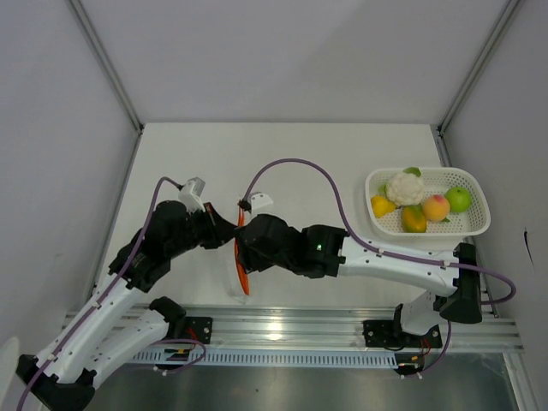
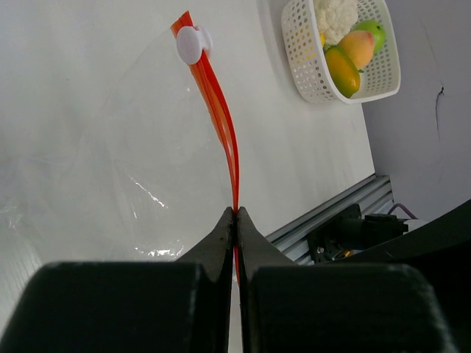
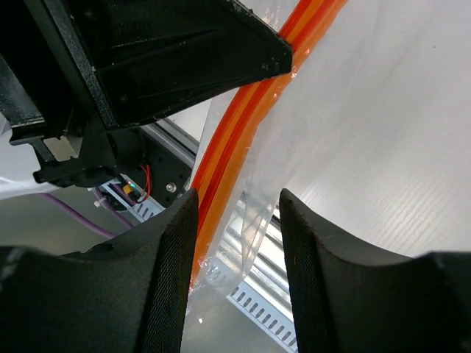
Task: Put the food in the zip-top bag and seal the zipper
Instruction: Open the zipper of the food storage bag.
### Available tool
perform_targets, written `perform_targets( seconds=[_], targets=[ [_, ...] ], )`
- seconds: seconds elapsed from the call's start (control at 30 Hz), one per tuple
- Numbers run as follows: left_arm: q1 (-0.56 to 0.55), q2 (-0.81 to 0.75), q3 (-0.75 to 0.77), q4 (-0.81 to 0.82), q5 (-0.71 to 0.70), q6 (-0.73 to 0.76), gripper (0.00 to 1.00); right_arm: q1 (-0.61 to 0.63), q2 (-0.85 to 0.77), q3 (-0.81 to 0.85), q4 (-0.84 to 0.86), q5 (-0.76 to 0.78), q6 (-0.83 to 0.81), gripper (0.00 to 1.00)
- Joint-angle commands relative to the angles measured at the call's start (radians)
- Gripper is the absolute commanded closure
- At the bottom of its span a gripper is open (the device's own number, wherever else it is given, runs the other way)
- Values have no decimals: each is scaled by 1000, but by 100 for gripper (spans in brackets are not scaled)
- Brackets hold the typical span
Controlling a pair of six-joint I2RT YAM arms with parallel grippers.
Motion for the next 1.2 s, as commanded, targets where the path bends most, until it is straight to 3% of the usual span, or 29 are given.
perform_targets(
  seconds=[0.0,0.17,0.3,0.67,0.73,0.8,0.9,1.17],
  targets=[
    [-14,4,47,-3,-25,-6,99,13,10,59,-29,52,-6,49],
    [-20,-3,42,-5,-28,-9,99,21,38,77,-71,108,-6,49],
    [-22,-14,47,-11,-27,-7,99,24,61,90,-110,153,-5,59],
    [-25,-16,45,-12,-17,-7,99,61,136,165,-193,250,-26,62],
    [-23,-14,42,-9,-14,-6,100,64,139,174,-194,250,-35,57],
    [-25,-16,38,-5,-4,-4,99,64,136,173,-191,248,-35,41],
    [-23,-23,27,0,6,0,99,48,110,159,-167,237,-35,34],
    [-25,-34,30,-12,-17,-9,99,30,88,152,-139,191,-63,36]
  ],
)
